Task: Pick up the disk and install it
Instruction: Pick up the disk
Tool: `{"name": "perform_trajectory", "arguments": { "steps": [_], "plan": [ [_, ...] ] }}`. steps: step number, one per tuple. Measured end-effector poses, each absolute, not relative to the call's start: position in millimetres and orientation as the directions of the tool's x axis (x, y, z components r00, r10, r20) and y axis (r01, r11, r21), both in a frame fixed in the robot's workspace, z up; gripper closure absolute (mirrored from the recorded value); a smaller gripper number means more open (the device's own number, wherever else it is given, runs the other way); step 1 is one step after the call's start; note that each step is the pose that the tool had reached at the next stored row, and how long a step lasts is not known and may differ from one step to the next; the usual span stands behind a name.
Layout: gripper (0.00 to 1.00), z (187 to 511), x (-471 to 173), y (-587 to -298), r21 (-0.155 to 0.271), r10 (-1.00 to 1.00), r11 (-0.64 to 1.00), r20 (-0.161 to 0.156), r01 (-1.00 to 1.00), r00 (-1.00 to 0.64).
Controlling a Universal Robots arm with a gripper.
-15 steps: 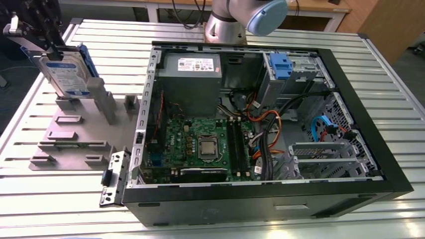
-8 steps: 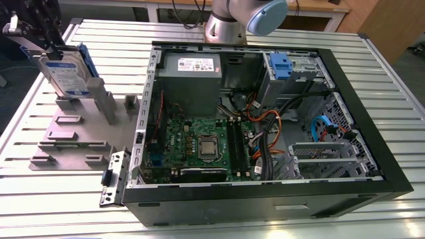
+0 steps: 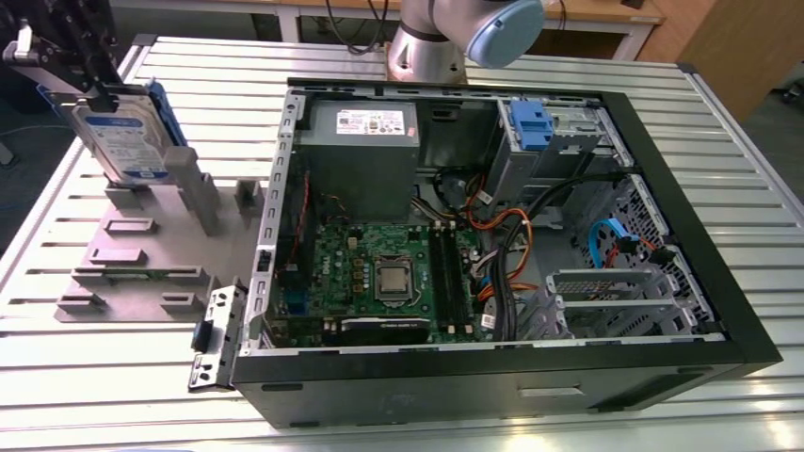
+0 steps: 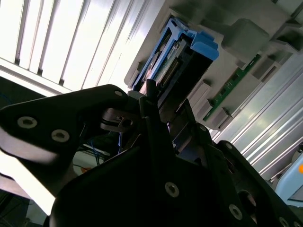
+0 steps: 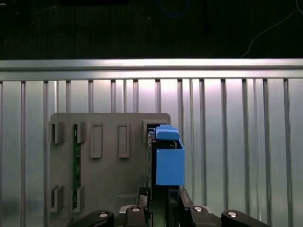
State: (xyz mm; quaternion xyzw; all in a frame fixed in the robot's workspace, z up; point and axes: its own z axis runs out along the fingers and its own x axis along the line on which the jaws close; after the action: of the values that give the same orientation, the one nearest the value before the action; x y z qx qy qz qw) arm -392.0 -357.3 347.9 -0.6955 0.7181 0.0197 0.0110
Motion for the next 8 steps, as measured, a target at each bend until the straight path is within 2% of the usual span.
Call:
{"name": "perform_trajectory", "arguments": {
  "steps": [8],
  "plan": [
    [0.65, 350.6, -391.9, -357.3, 0.013, -0.999, 0.032, -0.043, -0.999, -0.032]
  ]
}}
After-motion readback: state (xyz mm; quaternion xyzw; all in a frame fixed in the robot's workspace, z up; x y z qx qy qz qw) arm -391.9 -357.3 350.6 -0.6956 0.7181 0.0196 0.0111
